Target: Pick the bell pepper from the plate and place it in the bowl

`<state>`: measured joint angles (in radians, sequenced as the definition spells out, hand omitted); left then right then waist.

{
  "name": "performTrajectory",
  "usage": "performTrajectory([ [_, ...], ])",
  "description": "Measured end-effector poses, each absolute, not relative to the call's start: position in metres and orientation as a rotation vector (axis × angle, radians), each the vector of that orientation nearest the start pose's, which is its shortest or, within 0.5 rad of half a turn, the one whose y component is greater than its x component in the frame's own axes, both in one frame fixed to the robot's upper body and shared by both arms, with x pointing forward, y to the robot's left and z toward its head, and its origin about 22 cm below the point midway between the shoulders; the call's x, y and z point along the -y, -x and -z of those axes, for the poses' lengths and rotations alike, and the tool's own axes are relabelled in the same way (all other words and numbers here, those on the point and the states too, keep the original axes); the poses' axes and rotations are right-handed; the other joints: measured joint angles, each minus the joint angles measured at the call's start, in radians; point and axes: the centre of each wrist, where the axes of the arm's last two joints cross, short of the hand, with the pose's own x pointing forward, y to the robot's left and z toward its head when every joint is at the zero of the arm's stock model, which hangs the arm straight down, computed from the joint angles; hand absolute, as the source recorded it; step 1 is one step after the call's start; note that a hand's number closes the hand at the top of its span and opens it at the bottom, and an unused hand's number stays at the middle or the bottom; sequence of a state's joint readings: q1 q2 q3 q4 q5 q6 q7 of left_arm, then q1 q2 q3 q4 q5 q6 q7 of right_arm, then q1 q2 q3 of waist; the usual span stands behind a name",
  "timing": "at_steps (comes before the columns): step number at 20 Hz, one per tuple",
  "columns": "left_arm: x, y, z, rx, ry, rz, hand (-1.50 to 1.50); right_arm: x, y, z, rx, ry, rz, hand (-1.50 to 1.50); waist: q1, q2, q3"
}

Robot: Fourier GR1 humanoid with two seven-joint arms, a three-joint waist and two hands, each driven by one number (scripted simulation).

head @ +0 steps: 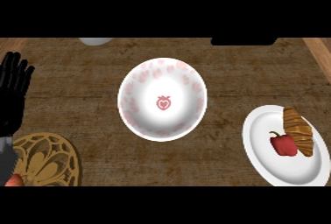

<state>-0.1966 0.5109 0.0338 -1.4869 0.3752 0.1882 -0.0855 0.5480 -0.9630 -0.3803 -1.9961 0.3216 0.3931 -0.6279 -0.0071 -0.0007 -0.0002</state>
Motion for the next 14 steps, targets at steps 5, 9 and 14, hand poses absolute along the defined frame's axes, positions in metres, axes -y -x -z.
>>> performTrajectory([
  [5, -0.333, -0.289, -0.081, 1.781, -0.240, -0.033, 0.00, 0.412, -0.153, -0.157, 1.481, 0.463, -1.498, -1.50, 0.006, 0.001, 0.000],
  [9, -0.334, -0.293, -0.081, 1.782, -0.240, -0.030, 0.00, 0.414, -0.162, -0.136, 1.457, 0.450, -1.493, -1.50, 0.007, 0.001, 0.000],
  [14, -0.333, -0.294, -0.084, 1.782, -0.236, -0.027, 0.00, 0.410, -0.179, -0.115, 1.433, 0.466, -1.479, -1.50, 0.009, 0.001, 0.000],
])
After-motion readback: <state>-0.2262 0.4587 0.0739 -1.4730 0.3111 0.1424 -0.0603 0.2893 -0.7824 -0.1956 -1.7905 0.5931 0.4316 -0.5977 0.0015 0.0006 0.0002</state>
